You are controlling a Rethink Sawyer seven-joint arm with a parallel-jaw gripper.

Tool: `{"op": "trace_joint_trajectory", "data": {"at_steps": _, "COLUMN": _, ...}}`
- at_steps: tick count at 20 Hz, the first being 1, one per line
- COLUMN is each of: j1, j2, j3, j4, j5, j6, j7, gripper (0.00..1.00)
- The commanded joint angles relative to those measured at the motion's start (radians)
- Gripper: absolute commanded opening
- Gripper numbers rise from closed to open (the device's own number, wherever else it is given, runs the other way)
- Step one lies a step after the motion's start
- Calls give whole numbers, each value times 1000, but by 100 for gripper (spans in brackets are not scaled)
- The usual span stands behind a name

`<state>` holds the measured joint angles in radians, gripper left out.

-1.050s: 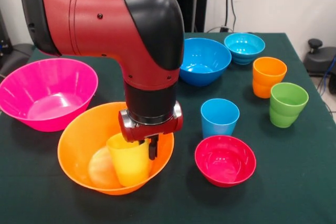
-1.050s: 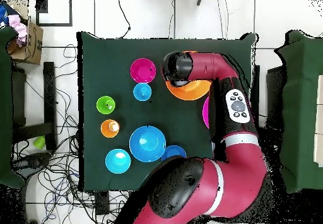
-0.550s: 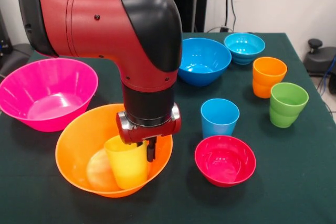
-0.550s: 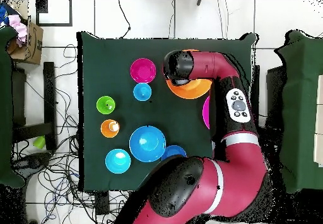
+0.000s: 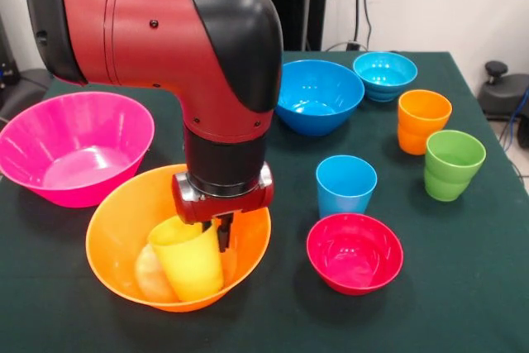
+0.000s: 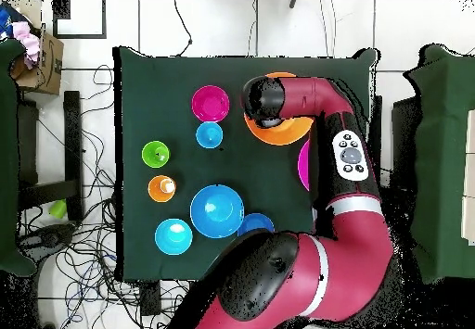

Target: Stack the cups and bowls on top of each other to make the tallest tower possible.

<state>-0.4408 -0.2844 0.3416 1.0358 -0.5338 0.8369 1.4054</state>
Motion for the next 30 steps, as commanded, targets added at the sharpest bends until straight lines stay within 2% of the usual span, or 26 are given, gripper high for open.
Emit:
{"op": "trace_joint_trajectory", "data": {"at_steps": 1, "j1": -3, "j2": -18, "j3": -37, "j4": 101, "j5": -134, "j6": 84, "j7": -302, "gripper": 0}}
{"op": "trace_joint_trajectory", "data": {"at_steps": 9, "j1": 4, "j2": 27, "j3": -37, "j4": 54, "j5": -144, "j6": 161, "j7": -331, "gripper": 0}}
{"op": "trace_joint_trajectory", "data": {"at_steps": 13, "j1": 8, "j2": 69, "j3": -27, "j4": 17, "j5": -148, "j6": 166, "j7": -346, "gripper": 0}}
{"op": "trace_joint_trajectory", "data": {"at_steps": 16, "j1": 23, "j2": 85, "j3": -26, "j4": -14, "j5": -146, "j6": 213, "j7": -354, "gripper": 0}}
{"op": "trace_joint_trajectory", "data": {"at_steps": 24, "j1": 48, "j2": 112, "j3": -19, "j4": -79, "j5": -148, "j6": 295, "j7": -369, "gripper": 0}}
{"op": "trace_joint_trajectory", "data": {"at_steps": 30, "j1": 67, "j2": 102, "j3": -18, "j4": -80, "j5": -132, "j6": 358, "j7": -361, "gripper": 0}}
